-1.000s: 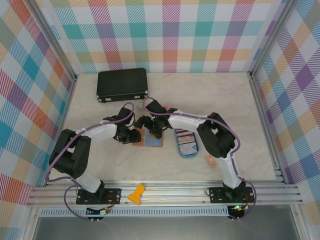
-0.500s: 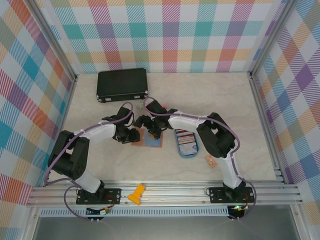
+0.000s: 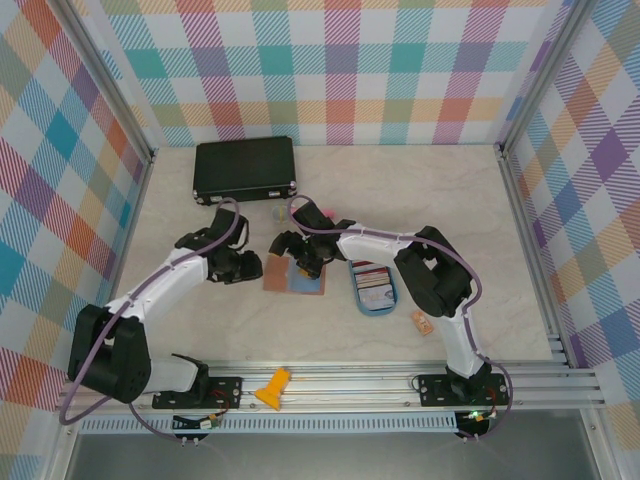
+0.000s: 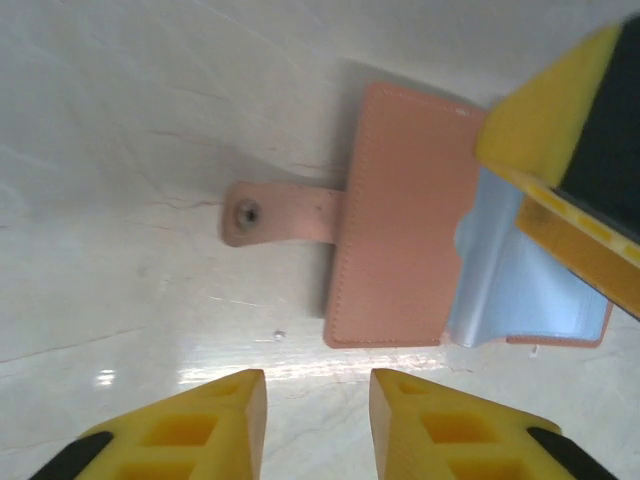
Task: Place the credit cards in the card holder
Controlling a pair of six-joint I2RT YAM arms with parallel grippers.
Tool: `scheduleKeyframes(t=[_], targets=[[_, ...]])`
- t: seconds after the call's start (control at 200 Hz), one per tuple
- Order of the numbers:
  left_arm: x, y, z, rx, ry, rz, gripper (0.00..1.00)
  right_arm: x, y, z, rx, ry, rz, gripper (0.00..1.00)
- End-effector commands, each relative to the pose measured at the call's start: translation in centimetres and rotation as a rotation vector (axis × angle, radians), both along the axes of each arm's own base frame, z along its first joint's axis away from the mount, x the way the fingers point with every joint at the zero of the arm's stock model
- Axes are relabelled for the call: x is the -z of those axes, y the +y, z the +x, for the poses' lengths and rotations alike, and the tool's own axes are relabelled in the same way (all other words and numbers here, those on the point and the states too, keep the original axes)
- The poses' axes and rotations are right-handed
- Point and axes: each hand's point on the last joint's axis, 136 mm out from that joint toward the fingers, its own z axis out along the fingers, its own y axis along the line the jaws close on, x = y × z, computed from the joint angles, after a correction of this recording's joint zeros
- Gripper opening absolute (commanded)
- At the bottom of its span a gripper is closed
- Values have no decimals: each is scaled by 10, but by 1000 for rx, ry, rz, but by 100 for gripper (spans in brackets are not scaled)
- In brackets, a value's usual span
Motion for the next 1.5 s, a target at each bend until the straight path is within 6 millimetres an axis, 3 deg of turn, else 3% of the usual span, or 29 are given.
scheduleKeyframes(t=[0.0,0.145,0.615,0.765,1.045,1.29,1.495], targets=[[6,7,-3,-36,38,-21,28,22,-19,-11,5,40,-102,86],[21,-11,8,1,44,-107,22,23,-18,-11,-4,35,-100,79],[63,-10,19,-4,85,-78,7,16,-16,-10,-18,20,-92,82],[54,-8,26,-32,39,-89,2,18,-18,-11,-19,24,-99,83],[19,14,40,-152,-83,-127,5,20,-20,-12,-21,29,-108,83],[29,-11,54,-99,-50,-256,4,19,-19,-13,-22,27,-105,83],[55,0,44,-101,35,-172,2,18,-19,-12,-23,27,-104,84]])
